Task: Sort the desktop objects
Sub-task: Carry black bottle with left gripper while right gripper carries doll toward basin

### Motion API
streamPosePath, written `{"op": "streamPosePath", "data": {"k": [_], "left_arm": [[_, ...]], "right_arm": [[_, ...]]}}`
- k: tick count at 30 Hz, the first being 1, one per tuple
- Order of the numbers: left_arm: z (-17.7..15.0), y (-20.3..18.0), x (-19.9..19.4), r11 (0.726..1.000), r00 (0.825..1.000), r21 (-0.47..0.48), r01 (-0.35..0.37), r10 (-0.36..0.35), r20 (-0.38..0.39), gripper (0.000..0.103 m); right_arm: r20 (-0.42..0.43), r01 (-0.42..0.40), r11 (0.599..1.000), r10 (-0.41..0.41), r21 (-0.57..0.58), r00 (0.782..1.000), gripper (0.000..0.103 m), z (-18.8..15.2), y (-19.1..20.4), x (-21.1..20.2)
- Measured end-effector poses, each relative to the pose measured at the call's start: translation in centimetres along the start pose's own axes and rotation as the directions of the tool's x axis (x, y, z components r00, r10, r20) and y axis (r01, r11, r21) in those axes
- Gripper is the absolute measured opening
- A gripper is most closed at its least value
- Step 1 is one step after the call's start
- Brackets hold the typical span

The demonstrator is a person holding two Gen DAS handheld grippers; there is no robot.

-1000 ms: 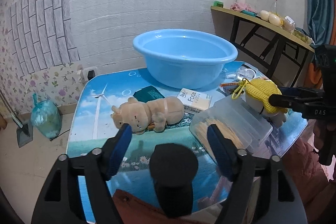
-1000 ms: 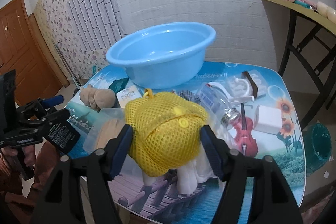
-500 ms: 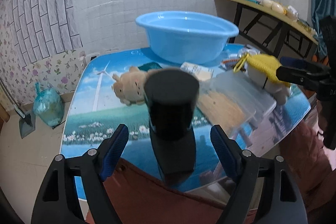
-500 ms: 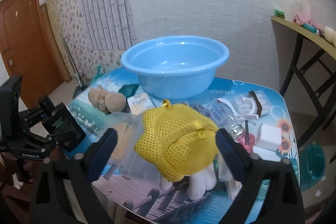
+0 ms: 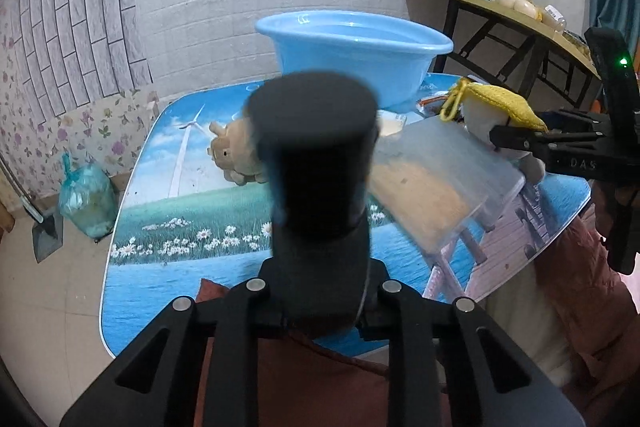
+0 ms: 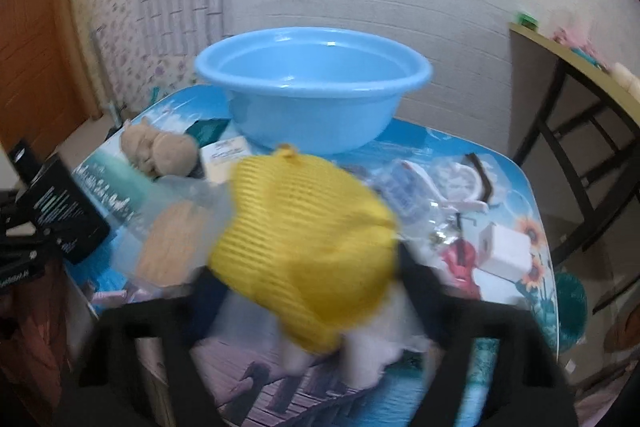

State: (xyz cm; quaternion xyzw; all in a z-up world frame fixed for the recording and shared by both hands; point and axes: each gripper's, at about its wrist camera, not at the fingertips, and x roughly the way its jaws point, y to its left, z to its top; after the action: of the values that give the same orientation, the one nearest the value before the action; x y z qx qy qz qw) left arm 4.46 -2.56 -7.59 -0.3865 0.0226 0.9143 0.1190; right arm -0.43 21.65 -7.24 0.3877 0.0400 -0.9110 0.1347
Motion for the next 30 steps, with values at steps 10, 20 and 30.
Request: {"op": "streamPosePath", "data": {"k": [10,20,30], "left_arm": [[1.9,0.2,-0.9,1.000,0.999,-0.013,0.006,-0.005,0.050,0.020],[4.1,-0.2,-2.0,1.000,0.995,-0.004,0.030,-0.029,0.097,0.020],[8.7,-0.2,-2.3,0.998,0.986,-0.012,0.068,-0.066,0.153,0.020]], "right_arm": [[0.077,-0.056,0.998,0.053,0.041,0.996,0.054,0.9,-0.4,-2.2],[0.150,-0.083,0.995,0.074,0.054,0.986,0.054,2.5,-0.3,-4.5],[0.193,-0.110,0.993,0.099,0.044,0.976,0.054,4.9,-0.4,-5.2]]}}
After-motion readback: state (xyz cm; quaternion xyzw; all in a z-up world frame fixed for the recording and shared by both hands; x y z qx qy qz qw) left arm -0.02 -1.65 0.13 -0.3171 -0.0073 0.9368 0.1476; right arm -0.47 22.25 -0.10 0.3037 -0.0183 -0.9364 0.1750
